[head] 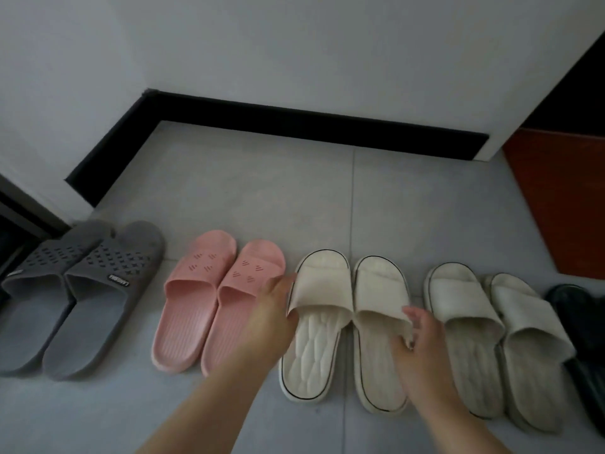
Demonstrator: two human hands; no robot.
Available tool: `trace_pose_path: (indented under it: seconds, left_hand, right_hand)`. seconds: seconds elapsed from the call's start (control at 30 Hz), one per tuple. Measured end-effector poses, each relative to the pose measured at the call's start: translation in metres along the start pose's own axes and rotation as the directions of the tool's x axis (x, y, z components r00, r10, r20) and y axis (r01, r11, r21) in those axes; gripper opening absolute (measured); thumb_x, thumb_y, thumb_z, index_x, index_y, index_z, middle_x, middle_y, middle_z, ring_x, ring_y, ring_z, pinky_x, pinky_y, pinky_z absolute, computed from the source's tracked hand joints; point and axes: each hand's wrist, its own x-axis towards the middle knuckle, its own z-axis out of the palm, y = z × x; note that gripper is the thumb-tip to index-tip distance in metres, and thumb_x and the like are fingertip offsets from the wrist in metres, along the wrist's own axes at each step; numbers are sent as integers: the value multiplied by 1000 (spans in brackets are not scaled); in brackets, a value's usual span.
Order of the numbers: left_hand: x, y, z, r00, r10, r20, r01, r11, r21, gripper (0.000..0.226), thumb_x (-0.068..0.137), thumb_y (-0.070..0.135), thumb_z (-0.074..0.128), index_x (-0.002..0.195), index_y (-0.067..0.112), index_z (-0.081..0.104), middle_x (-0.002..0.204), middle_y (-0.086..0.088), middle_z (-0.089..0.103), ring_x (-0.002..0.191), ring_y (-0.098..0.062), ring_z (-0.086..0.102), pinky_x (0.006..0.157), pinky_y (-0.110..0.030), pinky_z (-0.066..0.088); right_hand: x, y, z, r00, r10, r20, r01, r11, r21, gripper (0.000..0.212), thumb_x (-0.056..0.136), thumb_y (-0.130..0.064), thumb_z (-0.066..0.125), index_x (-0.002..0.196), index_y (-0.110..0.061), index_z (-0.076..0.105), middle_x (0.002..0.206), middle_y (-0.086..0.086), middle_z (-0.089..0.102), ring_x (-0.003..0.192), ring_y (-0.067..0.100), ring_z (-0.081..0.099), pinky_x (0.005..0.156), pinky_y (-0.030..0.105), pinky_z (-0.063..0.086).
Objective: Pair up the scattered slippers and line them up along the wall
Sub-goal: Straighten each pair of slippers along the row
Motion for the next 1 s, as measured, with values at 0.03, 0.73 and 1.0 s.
trace_pose_path:
  seconds: [0.03,0.73,1.0]
  left_hand:
    - [8,5,9,997,-23,72,20,999,45,60,79,6,57,136,12,37,137,-12,44,126,-29,41,98,-18,27]
    - [46,133,51,926,93,365,-174,965,195,79,78,23,66,143,23,21,143,-3,40,131,-24,37,109,-32,29]
    - [64,241,160,825,54,562,-287,897,335,71,83,26,62,142,19,24,148,-7,31,133,-28,36,108,-31,30]
  right_hand:
    - [6,11,-10,995,94,16,-93,993,-67,52,79,0,58,128,-12,44,130,10,47,120,27,46,100,37,38]
    - [16,90,-94,985,144,95,-159,971,176,52,84,0,50,128,-27,40,125,-9,43,120,14,44,96,27,36]
    - [62,153,-181,986,166,0,-166,985,-53,71,83,-3,53,144,-22,21,151,4,24,135,26,31,108,38,31]
